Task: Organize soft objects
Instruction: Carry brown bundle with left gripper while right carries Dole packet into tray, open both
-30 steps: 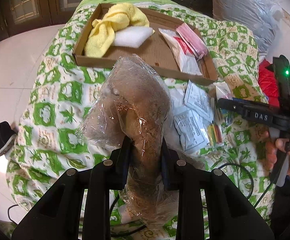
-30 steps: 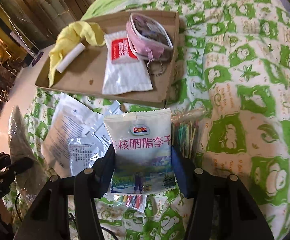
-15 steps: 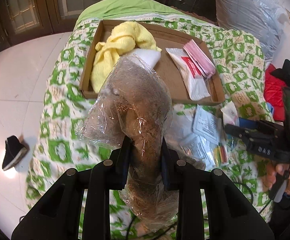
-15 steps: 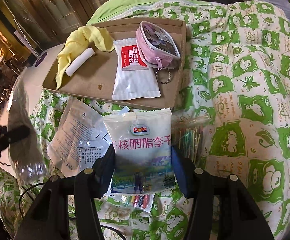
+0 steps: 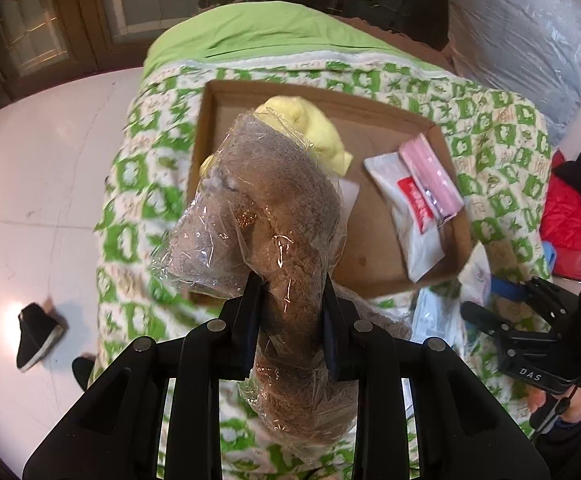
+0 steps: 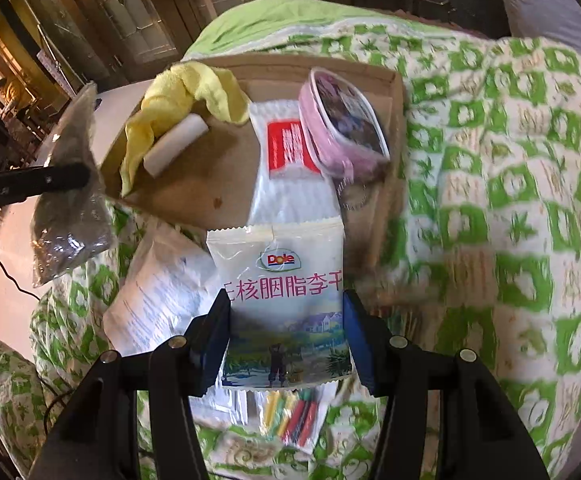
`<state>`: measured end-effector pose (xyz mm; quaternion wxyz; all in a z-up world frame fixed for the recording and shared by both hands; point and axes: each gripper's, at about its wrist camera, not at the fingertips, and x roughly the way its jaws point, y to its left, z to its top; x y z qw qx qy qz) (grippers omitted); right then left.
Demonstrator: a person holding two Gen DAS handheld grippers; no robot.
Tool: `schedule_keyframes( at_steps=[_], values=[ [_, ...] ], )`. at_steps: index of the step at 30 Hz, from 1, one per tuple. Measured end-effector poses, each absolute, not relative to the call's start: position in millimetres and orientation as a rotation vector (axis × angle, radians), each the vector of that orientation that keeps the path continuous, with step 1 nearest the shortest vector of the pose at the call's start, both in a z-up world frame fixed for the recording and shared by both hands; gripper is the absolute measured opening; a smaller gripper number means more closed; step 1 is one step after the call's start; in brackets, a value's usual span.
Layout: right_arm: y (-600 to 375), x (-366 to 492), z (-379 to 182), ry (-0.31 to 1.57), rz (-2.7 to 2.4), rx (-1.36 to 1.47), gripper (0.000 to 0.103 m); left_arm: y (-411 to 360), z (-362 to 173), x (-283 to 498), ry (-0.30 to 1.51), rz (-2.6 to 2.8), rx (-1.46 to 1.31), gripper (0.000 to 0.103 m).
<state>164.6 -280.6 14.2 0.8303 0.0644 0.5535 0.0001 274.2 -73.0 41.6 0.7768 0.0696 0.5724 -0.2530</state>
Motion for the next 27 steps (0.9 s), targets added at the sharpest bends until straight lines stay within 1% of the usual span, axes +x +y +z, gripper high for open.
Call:
schedule_keyframes(
  at_steps=[7,16,21,24,27],
  values=[
    [-278,205,15,1.157,0.011,0.147,0.054,-126,35,288,1.253,-0.624,0.287,0.025],
    [-293,238,-3,1.176,0.009,0.176,0.054,-163,-13,315,1.344,-0.655,0.321,0.025],
    [-289,252,-8,1.176,0.021,0.173,0.054,-167,-20,331,1.355,-0.662,0.316,0.026],
    [-287,258,-11,1.173,0.019,0.166,0.054,-163,-17,346,1.321,-0.604,0.356,0.026],
    [-284,260,-14,1.172,0.027,0.175,0.054,-157,-17,361,1.327,-0.589,0.308,0.025]
  ],
)
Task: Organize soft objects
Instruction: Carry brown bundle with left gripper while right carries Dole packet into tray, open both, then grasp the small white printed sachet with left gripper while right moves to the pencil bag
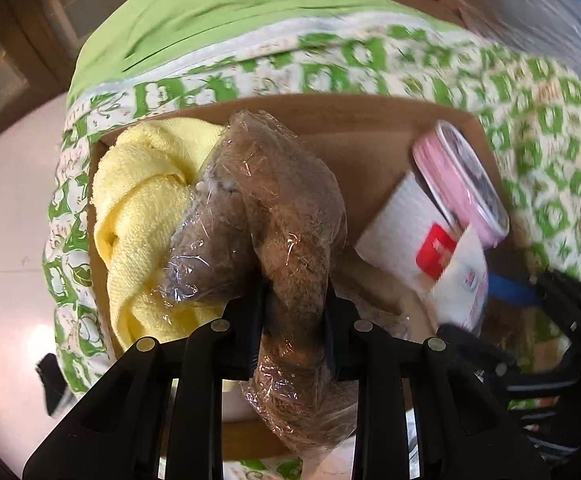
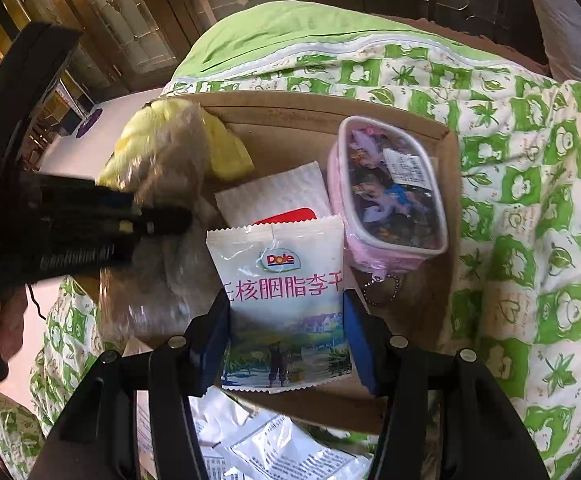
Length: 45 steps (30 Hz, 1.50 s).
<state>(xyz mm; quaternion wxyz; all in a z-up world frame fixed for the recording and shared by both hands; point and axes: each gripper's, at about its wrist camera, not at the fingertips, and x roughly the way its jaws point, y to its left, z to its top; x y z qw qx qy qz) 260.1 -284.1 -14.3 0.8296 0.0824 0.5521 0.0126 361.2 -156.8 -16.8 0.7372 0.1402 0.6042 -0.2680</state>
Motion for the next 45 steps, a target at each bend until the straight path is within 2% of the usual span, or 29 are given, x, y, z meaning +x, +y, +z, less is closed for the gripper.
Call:
schedule_keyframes(
  at_steps=[6,9,11,13,23,30,33,39,42,45],
  values=[
    [-277,262,-20,1.158,0.028,0.141,0.057,-162,-16,357,1.284,-0.581,0.35,0.028],
    [-272,265,-22,1.141,0.028,0.116,0.06,-169,-11,350,1.281,-0.593,0.343,0.044],
    [-269,265,-22,1.127,0.028,0.096,0.06,-174,-6,344,1.264,-0.586,0.345,0.063],
    [-267,264,-21,1.111,0.033,0.092,0.066,-175,2,343,1.239,-0.577,0.349,0.069],
    [-270,232,-4,1.036,0.041,0.093,0.07,-133,30,320,1.196,-0.554,0.232,0.069],
    [-279,201,-7,1.062,0.023,0.154,0.072,-76,8,261,1.245,-0.561,0.157,0.069],
    [-279,182,-14,1.087,0.025,0.191,0.079,-57,1,223,1.23,-0.544,0.124,0.069],
    [-270,160,-21,1.095,0.005,0.19,0.079,-28,-29,168,1.218,-0.543,-0.023,0.069],
    [-269,151,-26,1.106,-0.019,0.191,0.079,-27,-47,156,1.265,-0.542,-0.005,0.069],
    [-271,143,-32,1.128,-0.038,0.2,0.079,-36,-40,153,1.22,-0.577,0.012,0.069]
  ],
)
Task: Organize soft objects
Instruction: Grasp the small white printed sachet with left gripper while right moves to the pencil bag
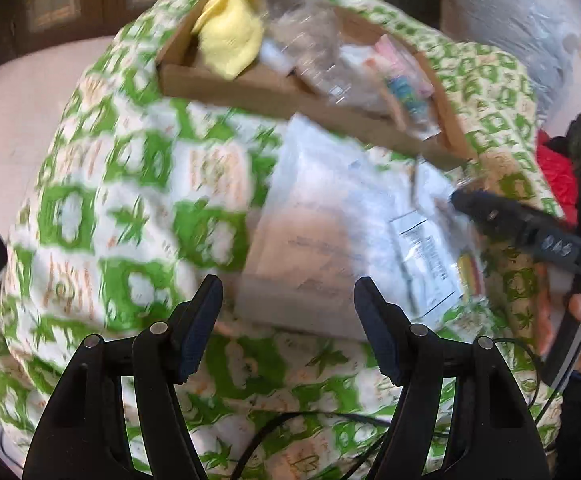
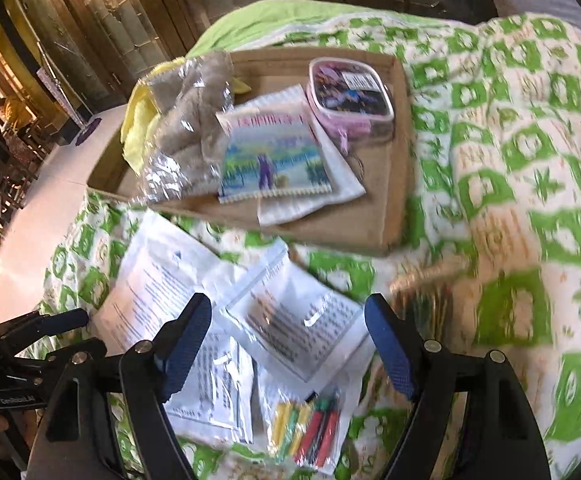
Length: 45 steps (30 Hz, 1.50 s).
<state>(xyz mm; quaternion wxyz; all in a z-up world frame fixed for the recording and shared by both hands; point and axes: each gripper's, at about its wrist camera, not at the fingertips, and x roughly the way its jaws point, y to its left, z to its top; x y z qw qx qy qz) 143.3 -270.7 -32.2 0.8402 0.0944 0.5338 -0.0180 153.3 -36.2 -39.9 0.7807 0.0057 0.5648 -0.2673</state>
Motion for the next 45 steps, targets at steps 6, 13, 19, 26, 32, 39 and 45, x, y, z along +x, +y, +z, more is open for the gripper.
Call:
schedule_keyframes(
  at_steps=[6,13,19,26,32,39,45],
  values=[
    [-277,136,-37,1.151,-0.067,0.21,0.08,-40,-41,153,1.215,-0.605,0.016,0.069],
    [-273,140,-45,1.181,-0.066,0.178,0.08,-40,-40,153,1.217,-0.615,0.011,0.069],
    [-267,149,-56,1.228,-0.032,0.153,0.08,-43,-42,149,1.231,-0.62,0.03,0.069],
    [-248,180,-65,1.322,0.065,-0.002,0.08,-43,-41,150,1.226,-0.598,0.046,0.069],
    [-251,191,-71,1.33,0.109,0.013,0.08,-19,-34,161,1.203,-0.532,-0.012,0.069],
    [-270,189,-68,1.294,0.097,0.097,0.065,-20,-35,158,1.218,-0.542,-0.025,0.069],
    [-287,180,-67,1.276,0.113,0.146,0.052,-49,-30,143,1.232,-0.611,0.026,0.069]
  ],
)
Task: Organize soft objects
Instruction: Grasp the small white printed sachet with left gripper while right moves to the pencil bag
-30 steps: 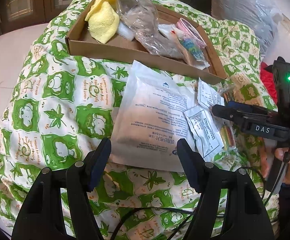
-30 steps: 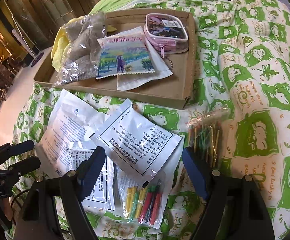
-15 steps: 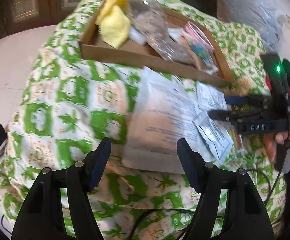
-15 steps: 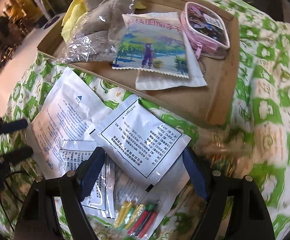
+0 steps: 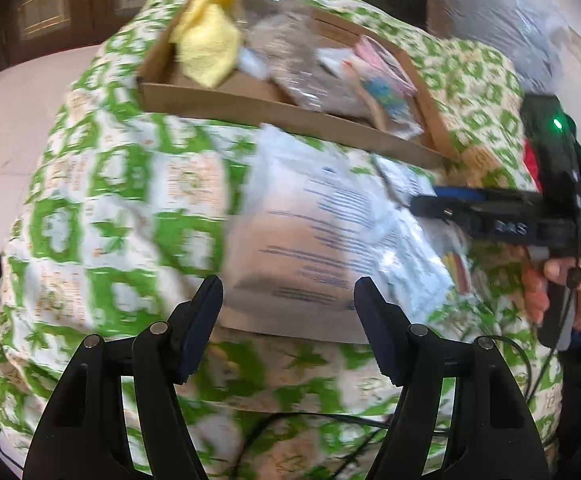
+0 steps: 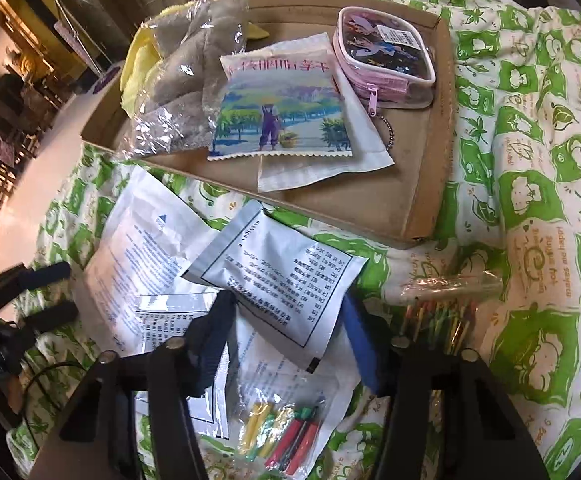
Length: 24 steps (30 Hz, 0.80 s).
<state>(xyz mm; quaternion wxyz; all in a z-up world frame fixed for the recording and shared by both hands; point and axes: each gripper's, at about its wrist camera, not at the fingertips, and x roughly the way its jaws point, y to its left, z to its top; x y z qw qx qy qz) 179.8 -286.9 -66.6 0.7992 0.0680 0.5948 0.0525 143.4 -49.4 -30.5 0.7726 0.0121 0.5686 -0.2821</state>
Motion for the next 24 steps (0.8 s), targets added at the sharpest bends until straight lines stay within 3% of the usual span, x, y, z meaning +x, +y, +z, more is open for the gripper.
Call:
schedule_keyframes(
  at_steps=[16,24],
  values=[
    [-303,179,-61,1.274,0.128,0.23,0.058,-157,-42,116,1.282,-0.643,0.145,0.069],
    [-308,179,-58,1.276,0.132,0.259,0.059,-173,-58,114,1.254,-0.545,0.197,0.078]
  ],
)
